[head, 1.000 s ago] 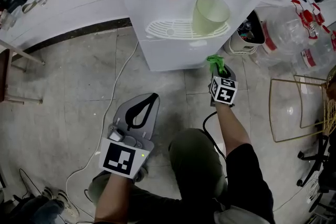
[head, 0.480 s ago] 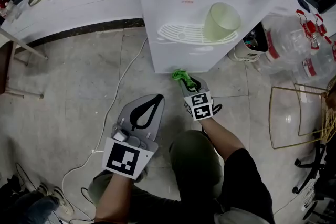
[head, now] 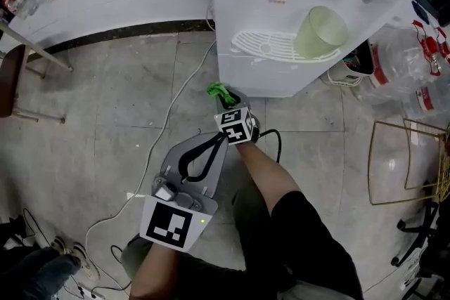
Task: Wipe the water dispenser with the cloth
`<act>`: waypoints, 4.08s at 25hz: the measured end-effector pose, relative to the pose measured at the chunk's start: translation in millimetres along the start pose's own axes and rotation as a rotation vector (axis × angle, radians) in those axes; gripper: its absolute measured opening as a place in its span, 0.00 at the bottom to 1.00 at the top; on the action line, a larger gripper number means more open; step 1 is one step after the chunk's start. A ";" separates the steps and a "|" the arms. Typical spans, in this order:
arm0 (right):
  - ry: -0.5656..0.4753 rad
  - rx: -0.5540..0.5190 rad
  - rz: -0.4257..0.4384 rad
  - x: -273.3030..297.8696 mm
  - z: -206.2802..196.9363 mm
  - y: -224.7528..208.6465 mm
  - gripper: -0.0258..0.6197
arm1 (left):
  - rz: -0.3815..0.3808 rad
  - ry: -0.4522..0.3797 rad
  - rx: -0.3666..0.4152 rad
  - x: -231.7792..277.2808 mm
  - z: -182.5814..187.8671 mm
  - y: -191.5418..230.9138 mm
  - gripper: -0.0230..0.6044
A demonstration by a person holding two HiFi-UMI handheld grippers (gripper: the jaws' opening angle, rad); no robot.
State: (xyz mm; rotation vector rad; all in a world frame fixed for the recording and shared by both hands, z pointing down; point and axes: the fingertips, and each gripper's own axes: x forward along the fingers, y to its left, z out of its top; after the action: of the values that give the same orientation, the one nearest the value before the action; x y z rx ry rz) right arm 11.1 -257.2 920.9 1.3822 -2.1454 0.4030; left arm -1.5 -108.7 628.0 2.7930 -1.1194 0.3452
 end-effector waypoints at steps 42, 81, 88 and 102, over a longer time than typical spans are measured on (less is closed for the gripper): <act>-0.227 0.175 -0.197 -196.4 -13.3 -154.8 0.20 | -0.070 0.004 0.029 25.5 -10.5 6.9 0.04; -0.004 0.317 0.086 -445.7 267.5 78.8 0.20 | 0.107 0.148 -0.271 -186.6 117.2 45.1 0.04; -0.191 0.269 0.119 -495.1 377.0 61.5 0.20 | 0.034 0.052 -0.203 -200.4 236.9 19.1 0.04; -0.312 0.265 0.112 -677.9 427.5 3.9 0.20 | 0.086 0.014 -0.049 -240.1 396.5 -60.7 0.04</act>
State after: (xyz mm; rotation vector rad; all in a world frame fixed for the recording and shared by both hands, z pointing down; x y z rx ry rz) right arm 102.1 21.7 175.0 1.5582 -2.5035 0.5642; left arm -61.4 20.6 182.7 2.7020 -1.2302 0.3397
